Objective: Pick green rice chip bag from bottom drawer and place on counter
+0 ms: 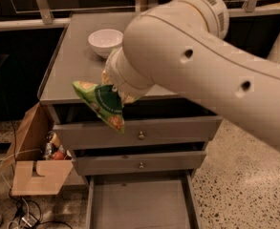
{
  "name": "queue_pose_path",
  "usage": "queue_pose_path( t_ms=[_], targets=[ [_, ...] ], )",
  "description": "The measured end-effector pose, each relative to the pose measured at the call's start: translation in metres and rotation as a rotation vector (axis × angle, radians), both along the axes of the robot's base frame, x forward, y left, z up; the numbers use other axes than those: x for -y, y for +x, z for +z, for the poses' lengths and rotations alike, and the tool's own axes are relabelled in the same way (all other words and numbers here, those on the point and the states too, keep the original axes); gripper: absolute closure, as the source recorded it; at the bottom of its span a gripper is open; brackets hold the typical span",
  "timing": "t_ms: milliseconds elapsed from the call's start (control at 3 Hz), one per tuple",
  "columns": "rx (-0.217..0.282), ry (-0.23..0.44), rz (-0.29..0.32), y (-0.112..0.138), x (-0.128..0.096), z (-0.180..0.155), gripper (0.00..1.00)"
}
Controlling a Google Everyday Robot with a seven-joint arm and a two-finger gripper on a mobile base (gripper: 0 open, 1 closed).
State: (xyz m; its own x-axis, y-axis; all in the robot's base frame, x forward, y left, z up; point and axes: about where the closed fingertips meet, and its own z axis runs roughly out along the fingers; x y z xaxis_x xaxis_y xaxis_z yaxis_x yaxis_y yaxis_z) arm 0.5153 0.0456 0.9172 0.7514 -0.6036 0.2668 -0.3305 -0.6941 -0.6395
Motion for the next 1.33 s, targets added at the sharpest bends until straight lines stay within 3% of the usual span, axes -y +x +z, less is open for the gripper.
queue_pose_path(
  t_ms=[667,1333],
  targets=[
    [-0.038,-0.027,-0.006,0.075,0.004,-0.010,1.00],
    [-0.087,-0.060,0.029,0.115,0.003,-0.015,1.00]
  ],
)
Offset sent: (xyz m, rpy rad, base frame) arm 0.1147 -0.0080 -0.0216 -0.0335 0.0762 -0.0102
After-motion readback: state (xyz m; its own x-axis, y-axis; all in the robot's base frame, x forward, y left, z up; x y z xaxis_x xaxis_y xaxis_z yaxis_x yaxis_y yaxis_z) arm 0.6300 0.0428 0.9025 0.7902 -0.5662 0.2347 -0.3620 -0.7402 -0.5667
